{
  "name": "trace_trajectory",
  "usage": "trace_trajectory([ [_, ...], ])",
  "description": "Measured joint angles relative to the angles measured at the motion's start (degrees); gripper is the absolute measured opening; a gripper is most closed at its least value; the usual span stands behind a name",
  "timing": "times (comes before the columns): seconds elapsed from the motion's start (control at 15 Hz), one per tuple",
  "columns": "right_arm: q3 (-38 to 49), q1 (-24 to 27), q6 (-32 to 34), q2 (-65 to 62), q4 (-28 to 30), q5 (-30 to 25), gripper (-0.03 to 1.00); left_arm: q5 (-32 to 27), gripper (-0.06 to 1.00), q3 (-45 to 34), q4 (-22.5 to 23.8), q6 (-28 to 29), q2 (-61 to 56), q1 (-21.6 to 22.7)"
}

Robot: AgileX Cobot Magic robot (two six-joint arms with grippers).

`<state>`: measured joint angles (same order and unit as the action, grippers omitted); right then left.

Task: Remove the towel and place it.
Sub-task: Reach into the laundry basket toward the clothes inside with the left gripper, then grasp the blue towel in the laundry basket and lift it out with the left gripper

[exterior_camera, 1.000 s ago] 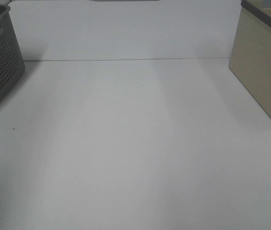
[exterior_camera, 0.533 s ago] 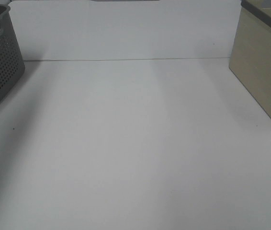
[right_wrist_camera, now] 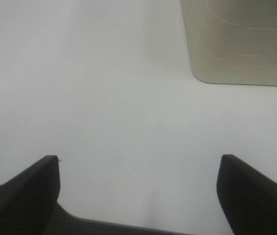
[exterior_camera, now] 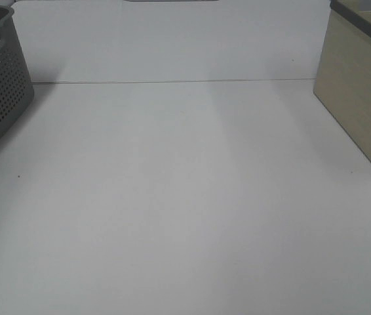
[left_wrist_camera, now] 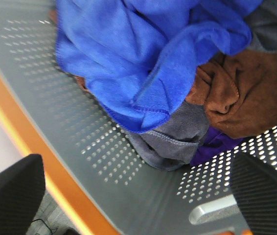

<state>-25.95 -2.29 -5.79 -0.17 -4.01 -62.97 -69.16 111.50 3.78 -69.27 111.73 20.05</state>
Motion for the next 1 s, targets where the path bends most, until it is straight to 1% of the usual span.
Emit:
trace_trajectory([
  [0.07, 0.00, 0.00, 0.00, 0.00, 0.00, 0.00, 0.85, 0.63, 0.97, 0.00, -0.11, -1.78, 2.23, 0.74],
  [0.13, 0.00, 0.00, 0.00, 0.00, 0.00, 0.00, 0.85, 1.55, 0.97, 0.00, -0.34, -2.29, 3.44, 1.15],
  [0.2, 0.00, 0.00, 0.00, 0.00, 0.00, 0.00, 0.85, 4.30, 0.97, 0.00, -0.46, -2.98, 5.56, 1.55],
  [0.27, 0.00, 0.00, 0.00, 0.00, 0.00, 0.00, 0.85, 10.77, 0.97, 0.00, -0.57, -3.72, 9.68, 1.60],
  [0.33, 0.00, 0.00, 0.00, 0.00, 0.00, 0.00, 0.85, 12.83, 0.97, 0.00, -0.97, -4.01, 11.40, 1.60],
  [0.4, 0.00, 0.00, 0.00, 0.00, 0.00, 0.00, 0.85, 14.04, 0.97, 0.00, -1.32, -4.30, 13.06, 1.60],
  [0.73, 0.00, 0.00, 0.00, 0.00, 0.00, 0.00, 0.85, 15.01, 0.96, 0.00, -4.70, -6.42, 16.73, 1.60],
  [0.8, 0.00, 0.00, 0.00, 0.00, -0.06, 0.00, 0.85, 15.01, 0.94, 0.00, -5.96, -7.05, 16.73, 1.60],
  [0.93, 0.00, 0.00, 0.00, 0.00, -0.06, 0.00, 0.85, 14.44, 0.83, 0.06, -6.99, -8.59, 16.73, 1.60],
  [1.0, 0.00, 0.00, 0.00, 0.00, -0.06, 0.00, 0.85, 13.52, 0.73, 0.06, -7.45, -9.05, 16.73, 1.60],
])
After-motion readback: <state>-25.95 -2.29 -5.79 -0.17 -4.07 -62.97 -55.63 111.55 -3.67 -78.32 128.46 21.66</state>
